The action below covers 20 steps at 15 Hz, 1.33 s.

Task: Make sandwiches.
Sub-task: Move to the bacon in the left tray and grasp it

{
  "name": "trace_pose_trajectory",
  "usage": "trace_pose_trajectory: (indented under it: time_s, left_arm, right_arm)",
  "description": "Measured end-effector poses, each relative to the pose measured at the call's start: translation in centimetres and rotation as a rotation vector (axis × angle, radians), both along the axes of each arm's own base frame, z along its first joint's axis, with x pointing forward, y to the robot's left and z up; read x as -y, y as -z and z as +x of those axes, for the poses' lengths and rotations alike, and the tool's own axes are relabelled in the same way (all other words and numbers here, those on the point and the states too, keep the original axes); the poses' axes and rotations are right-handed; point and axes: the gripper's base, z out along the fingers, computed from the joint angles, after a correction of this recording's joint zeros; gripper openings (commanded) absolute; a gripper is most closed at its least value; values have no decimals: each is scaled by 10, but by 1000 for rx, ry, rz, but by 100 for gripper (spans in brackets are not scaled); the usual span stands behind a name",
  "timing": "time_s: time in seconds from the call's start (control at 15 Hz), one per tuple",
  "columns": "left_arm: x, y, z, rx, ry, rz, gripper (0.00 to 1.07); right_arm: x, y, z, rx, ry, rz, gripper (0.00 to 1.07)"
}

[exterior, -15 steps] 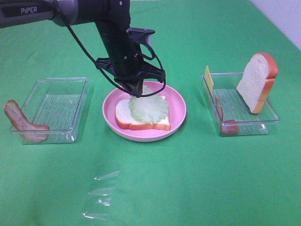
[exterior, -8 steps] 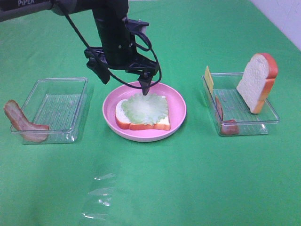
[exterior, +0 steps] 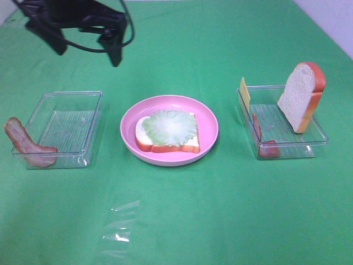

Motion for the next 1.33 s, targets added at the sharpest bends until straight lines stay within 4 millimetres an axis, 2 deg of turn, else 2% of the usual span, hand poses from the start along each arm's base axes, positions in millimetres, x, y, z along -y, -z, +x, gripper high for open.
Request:
trace_pose_trajectory:
  time_s: [0.07,0.2,0.4,0.73,0.93,1.0,1.13,1.33]
  left_arm:
    - [-30,0,-3,-21,-62,16,98]
    - [-86,15,-5,-91,-191,49,98]
    - [-129,39,-2,-177,-299,62,98]
    - [-134,81,2,-298,-313,79,98]
    - [-132,98,6,-344,-315,75,98]
    - [-132,112,8,-378,-315,84,98]
    - [-132,121,9,-399,-314,89,95]
    - [-132,124,10,-406,-313,91,91]
  right_arm:
    - [0,0,0,0,0,0,98]
    - [0,0,0,0,0,0,98]
    - [0,0,0,0,0,0,98]
    - [0,0,0,0,0,0,98]
    - [0,0,0,0,0,0,98]
    - [0,0,0,0,0,0,98]
    - [0,0,0,0,0,0,98]
    - [0,0,0,0,0,0,98]
